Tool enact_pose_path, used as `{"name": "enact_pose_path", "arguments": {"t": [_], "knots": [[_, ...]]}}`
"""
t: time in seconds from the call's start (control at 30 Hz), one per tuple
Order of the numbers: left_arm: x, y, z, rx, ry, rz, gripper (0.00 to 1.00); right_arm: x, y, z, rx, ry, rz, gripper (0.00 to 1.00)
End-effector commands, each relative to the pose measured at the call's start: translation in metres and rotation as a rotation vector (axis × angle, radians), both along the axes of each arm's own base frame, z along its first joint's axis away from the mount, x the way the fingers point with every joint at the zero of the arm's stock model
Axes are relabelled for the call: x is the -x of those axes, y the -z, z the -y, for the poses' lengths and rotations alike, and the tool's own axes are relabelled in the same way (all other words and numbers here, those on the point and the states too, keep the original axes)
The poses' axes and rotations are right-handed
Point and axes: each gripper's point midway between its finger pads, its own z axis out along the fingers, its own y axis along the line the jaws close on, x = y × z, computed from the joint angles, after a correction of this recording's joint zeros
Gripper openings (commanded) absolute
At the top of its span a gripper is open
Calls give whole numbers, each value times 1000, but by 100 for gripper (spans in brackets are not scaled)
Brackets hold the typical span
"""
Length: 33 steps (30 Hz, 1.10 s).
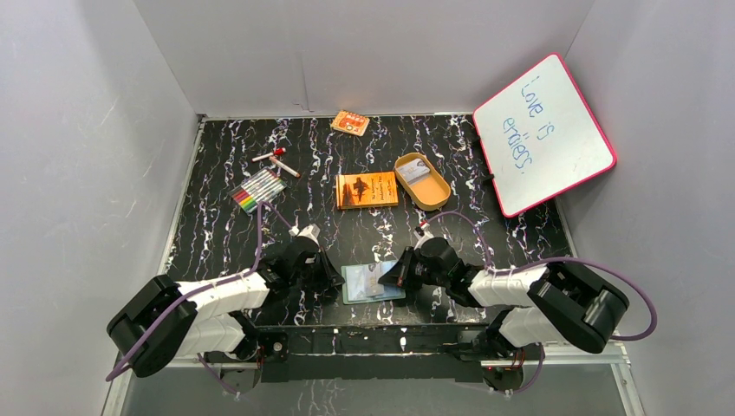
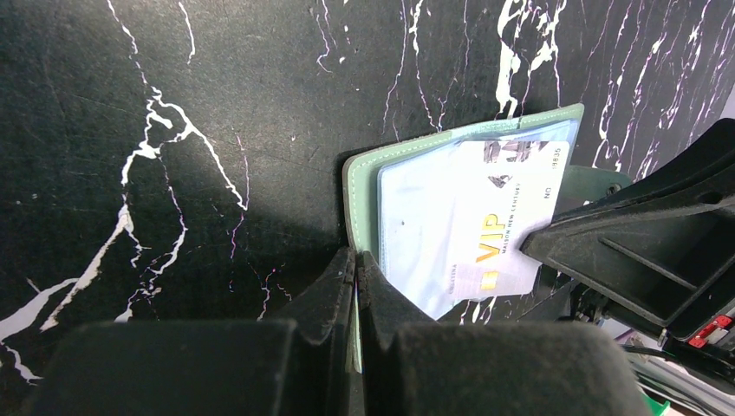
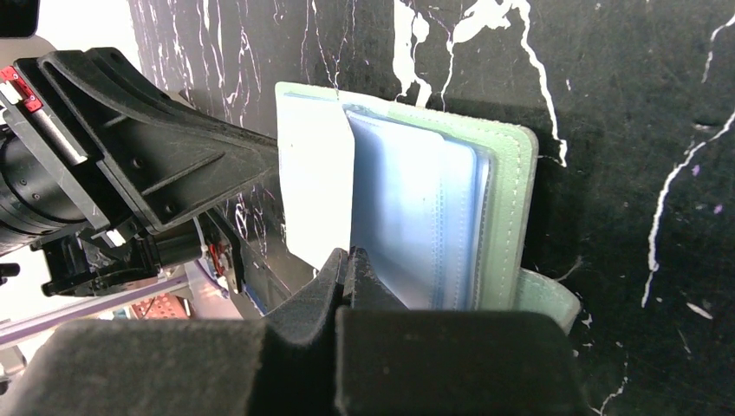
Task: Put the credit cards into the card holder
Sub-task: Insert the credit card into the card holder.
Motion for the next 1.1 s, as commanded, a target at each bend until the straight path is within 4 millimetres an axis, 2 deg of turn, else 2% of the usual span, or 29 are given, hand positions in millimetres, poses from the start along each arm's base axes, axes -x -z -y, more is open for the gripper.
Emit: {"name": "enact_pose_path", "arguments": {"t": [0.0, 0.67, 1.07], "knots": [[3, 6, -4, -7, -13, -13, 0, 8, 0, -5, -28, -31, -10, 0], [0, 5, -12, -18, -63, 1, 0, 20, 3, 5, 6, -53, -40, 0], [1, 4, -7, 15, -54, 0, 0, 14, 1, -15, -43, -67, -33, 0]]}}
